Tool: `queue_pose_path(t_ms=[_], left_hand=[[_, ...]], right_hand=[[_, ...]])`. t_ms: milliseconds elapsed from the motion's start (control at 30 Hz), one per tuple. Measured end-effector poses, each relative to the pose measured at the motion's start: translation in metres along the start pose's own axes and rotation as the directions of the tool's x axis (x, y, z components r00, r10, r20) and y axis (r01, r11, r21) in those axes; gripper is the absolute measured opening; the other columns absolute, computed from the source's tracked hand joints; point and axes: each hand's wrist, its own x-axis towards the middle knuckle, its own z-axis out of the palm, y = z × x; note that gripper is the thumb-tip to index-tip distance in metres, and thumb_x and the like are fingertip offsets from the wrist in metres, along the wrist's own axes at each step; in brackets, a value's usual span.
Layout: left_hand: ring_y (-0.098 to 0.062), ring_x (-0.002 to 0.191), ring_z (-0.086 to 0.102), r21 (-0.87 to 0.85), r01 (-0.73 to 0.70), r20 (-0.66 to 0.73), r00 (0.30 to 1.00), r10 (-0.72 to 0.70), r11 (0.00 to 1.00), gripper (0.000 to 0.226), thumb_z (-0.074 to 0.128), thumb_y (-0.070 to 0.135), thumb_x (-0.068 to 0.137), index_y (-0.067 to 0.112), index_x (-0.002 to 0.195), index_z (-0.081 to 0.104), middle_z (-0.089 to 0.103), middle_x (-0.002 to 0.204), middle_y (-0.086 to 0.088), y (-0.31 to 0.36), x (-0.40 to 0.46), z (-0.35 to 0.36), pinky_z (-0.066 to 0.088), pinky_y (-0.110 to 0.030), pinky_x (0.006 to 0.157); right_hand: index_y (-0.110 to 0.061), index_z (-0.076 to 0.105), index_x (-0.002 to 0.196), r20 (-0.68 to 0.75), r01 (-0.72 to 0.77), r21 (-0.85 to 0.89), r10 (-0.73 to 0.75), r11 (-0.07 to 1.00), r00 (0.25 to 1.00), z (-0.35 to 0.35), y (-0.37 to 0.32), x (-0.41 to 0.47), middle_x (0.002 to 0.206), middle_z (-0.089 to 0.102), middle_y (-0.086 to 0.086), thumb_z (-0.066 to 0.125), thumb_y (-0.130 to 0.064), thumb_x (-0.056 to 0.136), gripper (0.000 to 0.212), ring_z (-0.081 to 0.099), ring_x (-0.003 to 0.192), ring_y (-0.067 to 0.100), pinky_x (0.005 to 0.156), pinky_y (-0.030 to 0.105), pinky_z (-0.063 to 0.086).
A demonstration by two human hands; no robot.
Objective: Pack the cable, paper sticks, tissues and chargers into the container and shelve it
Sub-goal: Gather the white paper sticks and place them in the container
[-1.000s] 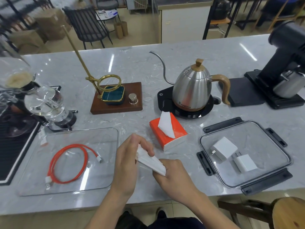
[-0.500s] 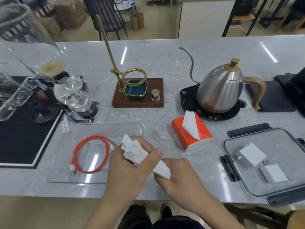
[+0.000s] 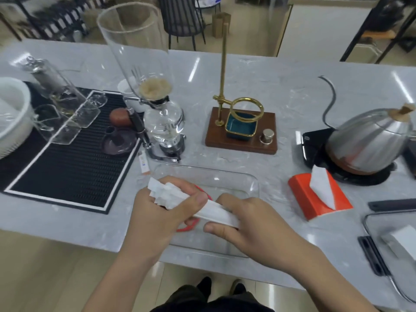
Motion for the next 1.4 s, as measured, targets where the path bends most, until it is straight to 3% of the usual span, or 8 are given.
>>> queue_pose_path(t_ms=[233, 300, 500, 600, 767, 967, 1167, 1400], left_hand=[[-0.037, 0.056, 0.061, 0.341, -0.010, 0.101, 0.995, -0.026, 0.940, 0.020, 0.081, 0.042, 0.066, 0.027, 0.079, 0.078, 0.072, 0.073, -0.002, -0.004, 0.025, -0.053, 0.051, -0.043, 0.044], [-0.020, 0.064, 0.068, 0.451, -0.111, 0.221, 0.975, 0.010, 0.886, 0.017, 0.076, 0.044, 0.074, 0.034, 0.086, 0.079, 0.075, 0.082, 0.010, -0.009, 0.030, -0.066, 0.055, -0.041, 0.058], [-0.006, 0.075, 0.062, 0.723, -0.489, 0.647, 0.728, -0.228, 0.488, 0.027, 0.055, 0.053, 0.092, 0.034, 0.103, 0.071, 0.071, 0.082, 0.005, -0.021, 0.050, -0.073, 0.050, -0.037, 0.071], [-0.008, 0.074, 0.060, 0.746, -0.494, 0.657, 0.654, -0.375, 0.446, 0.022, 0.060, 0.049, 0.091, 0.036, 0.104, 0.072, 0.069, 0.078, 0.004, -0.029, 0.054, -0.070, 0.050, -0.038, 0.073], [-0.012, 0.054, 0.041, 0.768, -0.501, 0.641, 0.606, -0.471, 0.399, 0.044, 0.066, 0.040, 0.089, 0.028, 0.053, 0.043, 0.043, 0.054, 0.000, -0.043, 0.057, -0.064, 0.041, -0.036, 0.060], [-0.007, 0.053, 0.040, 0.758, -0.528, 0.652, 0.587, -0.480, 0.384, 0.015, 0.071, 0.040, 0.084, 0.026, 0.088, 0.069, 0.043, 0.054, 0.006, -0.057, 0.060, -0.065, 0.027, -0.027, 0.050], [-0.003, 0.051, 0.036, 0.736, -0.602, 0.662, 0.548, -0.511, 0.310, 0.025, 0.072, 0.042, 0.079, 0.018, 0.078, 0.070, 0.046, 0.053, 0.004, -0.063, 0.061, -0.067, 0.025, -0.030, 0.049], [-0.004, 0.049, 0.037, 0.757, -0.568, 0.641, 0.547, -0.539, 0.323, 0.022, 0.074, 0.033, 0.081, 0.015, 0.069, 0.070, 0.045, 0.049, 0.004, -0.063, 0.062, -0.065, 0.034, -0.027, 0.057]], right_hand=[[-0.034, 0.045, 0.097, 0.201, -0.036, -0.165, 0.069, 0.986, 0.977, 0.012, 0.006, 0.026, 0.080, 0.063, 0.002, 0.042, -0.065, 0.091, 0.032, 0.060, 0.075, 0.024, 0.062, 0.036, 0.043], [-0.032, 0.049, 0.102, 0.260, -0.063, -0.178, 0.109, 0.982, 0.960, 0.018, 0.008, 0.031, 0.079, 0.059, -0.001, 0.043, -0.063, 0.092, 0.034, 0.060, 0.076, 0.022, 0.066, 0.037, 0.046], [-0.027, 0.054, 0.108, 0.405, -0.099, -0.223, 0.185, 0.970, 0.895, 0.036, 0.013, 0.039, 0.085, 0.060, -0.002, 0.046, -0.059, 0.094, 0.035, 0.056, 0.080, 0.019, 0.071, 0.036, 0.045], [-0.032, 0.051, 0.100, 0.452, -0.117, -0.223, 0.209, 0.968, 0.867, 0.047, 0.017, 0.041, 0.079, 0.053, -0.008, 0.048, -0.060, 0.092, 0.029, 0.050, 0.078, 0.016, 0.070, 0.035, 0.042], [-0.031, 0.055, 0.101, 0.502, -0.178, -0.198, 0.256, 0.964, 0.826, 0.065, 0.022, 0.044, 0.070, 0.045, -0.016, 0.051, -0.058, 0.092, 0.029, 0.045, 0.075, 0.010, 0.067, 0.029, 0.034], [-0.021, 0.062, 0.101, 0.544, -0.198, -0.120, 0.231, 0.973, 0.807, 0.071, 0.020, 0.047, 0.087, 0.059, -0.007, 0.055, -0.054, 0.092, 0.035, 0.052, 0.076, 0.014, 0.070, 0.031, 0.043], [-0.018, 0.070, 0.104, 0.545, -0.254, -0.075, 0.253, 0.964, 0.799, 0.070, 0.015, 0.049, 0.092, 0.072, 0.004, 0.055, -0.044, 0.094, 0.032, 0.064, 0.083, 0.021, 0.079, 0.044, 0.051], [-0.021, 0.076, 0.099, 0.449, -0.310, -0.071, 0.308, 0.948, 0.839, 0.072, 0.017, 0.044, 0.094, 0.076, -0.003, 0.063, -0.025, 0.089, 0.017, 0.065, 0.082, 0.009, 0.078, 0.025, 0.050]])
